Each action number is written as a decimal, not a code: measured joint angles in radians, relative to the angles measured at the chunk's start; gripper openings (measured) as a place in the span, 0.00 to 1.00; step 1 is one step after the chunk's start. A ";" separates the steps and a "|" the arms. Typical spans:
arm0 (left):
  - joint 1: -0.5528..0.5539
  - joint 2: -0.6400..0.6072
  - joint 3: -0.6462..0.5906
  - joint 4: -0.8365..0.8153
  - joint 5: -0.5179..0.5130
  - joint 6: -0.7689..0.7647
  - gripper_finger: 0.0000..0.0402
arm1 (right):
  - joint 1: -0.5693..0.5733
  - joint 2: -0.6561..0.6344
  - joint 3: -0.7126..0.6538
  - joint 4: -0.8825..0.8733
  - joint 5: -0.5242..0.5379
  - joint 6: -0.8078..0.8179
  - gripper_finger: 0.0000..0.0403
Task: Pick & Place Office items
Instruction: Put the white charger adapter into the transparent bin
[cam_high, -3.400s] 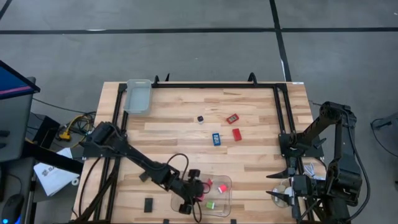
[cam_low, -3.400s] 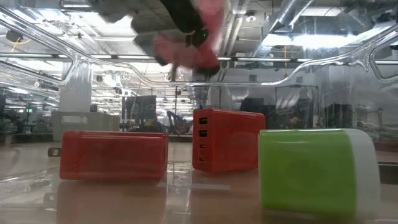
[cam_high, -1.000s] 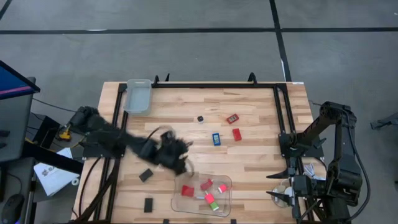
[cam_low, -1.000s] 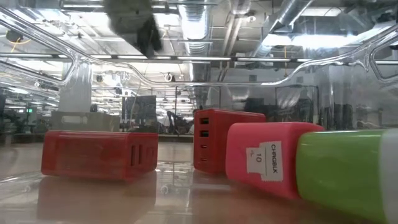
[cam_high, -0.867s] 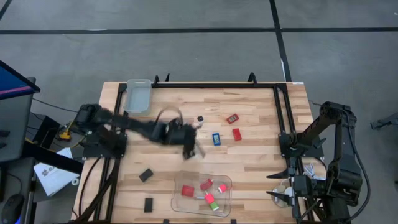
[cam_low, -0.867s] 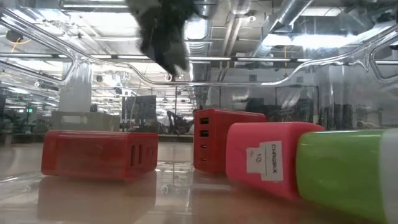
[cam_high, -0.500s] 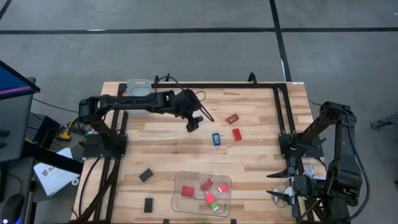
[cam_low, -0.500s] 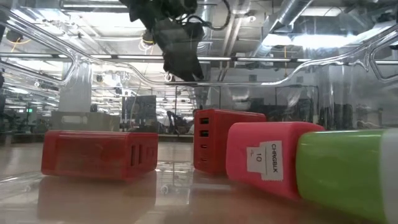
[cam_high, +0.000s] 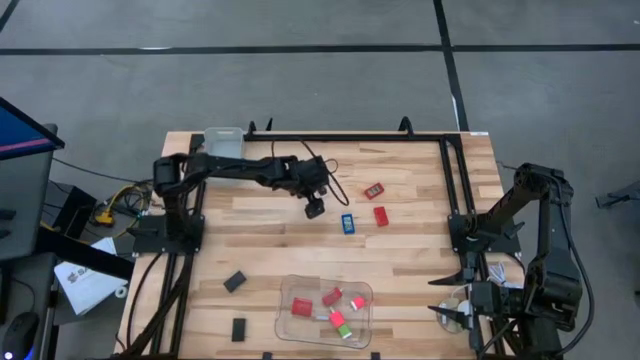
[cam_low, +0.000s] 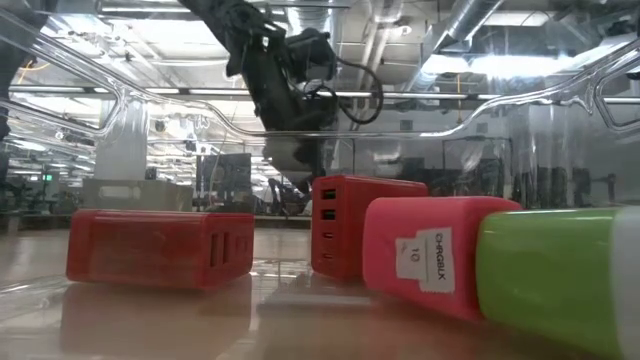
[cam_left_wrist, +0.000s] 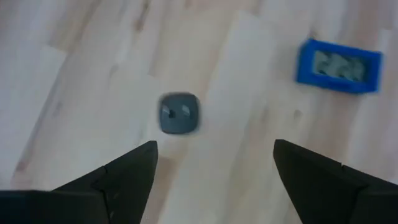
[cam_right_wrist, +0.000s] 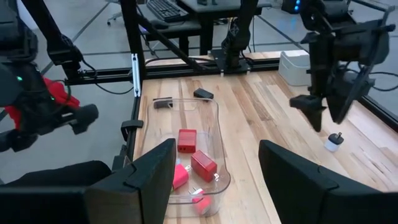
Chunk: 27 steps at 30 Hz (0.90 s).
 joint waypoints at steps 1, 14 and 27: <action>0.008 0.002 0.000 0.011 0.009 -0.002 0.80 | 0.000 0.000 0.000 0.000 0.000 0.000 0.56; 0.046 0.036 0.012 0.039 0.064 -0.031 0.78 | 0.003 0.000 0.000 -0.010 -0.001 -0.001 0.56; 0.033 0.235 0.175 -0.029 -0.001 0.054 0.77 | 0.005 0.000 0.000 -0.010 -0.005 0.004 0.56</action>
